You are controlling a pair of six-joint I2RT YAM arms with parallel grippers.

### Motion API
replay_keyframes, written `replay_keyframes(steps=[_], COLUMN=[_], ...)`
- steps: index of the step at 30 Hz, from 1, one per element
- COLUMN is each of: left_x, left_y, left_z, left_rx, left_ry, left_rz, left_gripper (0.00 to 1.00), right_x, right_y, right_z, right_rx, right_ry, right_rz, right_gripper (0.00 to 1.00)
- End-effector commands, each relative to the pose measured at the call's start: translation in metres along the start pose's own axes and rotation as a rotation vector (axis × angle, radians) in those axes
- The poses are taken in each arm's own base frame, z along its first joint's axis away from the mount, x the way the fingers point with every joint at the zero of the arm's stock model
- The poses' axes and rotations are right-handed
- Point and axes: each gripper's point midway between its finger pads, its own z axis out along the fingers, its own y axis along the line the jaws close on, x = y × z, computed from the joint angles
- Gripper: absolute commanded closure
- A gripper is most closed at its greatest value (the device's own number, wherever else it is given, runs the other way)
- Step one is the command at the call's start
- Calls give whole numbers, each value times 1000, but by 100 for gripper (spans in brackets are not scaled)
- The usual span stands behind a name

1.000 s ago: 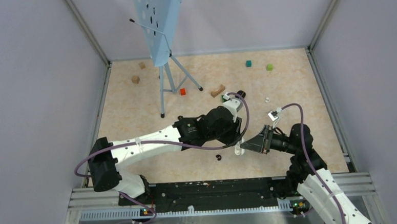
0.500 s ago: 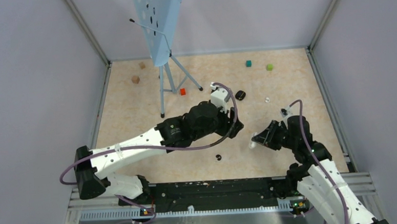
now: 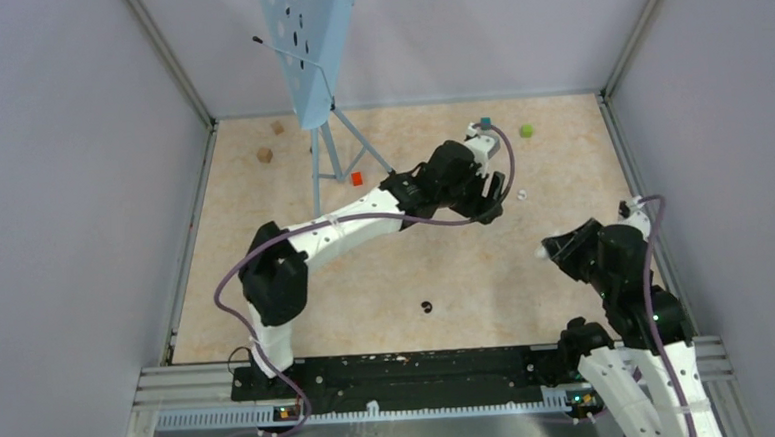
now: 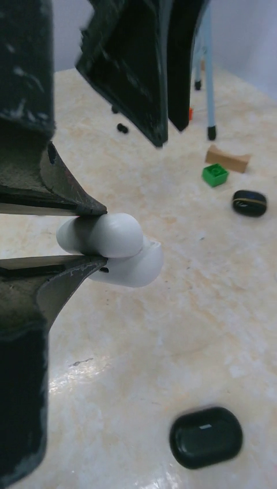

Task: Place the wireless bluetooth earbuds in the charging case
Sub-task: Pick up the right earbud from the center of the board.

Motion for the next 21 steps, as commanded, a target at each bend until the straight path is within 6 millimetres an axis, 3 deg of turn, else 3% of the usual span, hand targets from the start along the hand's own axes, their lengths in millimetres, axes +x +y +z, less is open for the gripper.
replay_keyframes(steps=[1,7,13,16,17,21], left_x=[-28,-35,-48,-56,-50,-57], left_y=[-18,-33,-10,0,7,23], left_z=[25,67,113,137,150,175], left_rx=[139,254,149,94,72,1], left_ry=[-34,-31,-124,-155,-148,-220], left_rz=[87,150,188,200,201,180], left_gripper=[23,17,30,30,30,31], right_x=[-44,-49,-75,-77,-77,-74], right_y=[-1,-21,-22,-23,-23,-19], right_z=[-28,-32,-57,-56,-54,-47], right_rx=[56,160,143,163,166,144], right_ry=[-179,-218,-367,-368,-363,-351], right_rz=[11,18,37,30,29,34], right_gripper=[100,100,100,100,100,100])
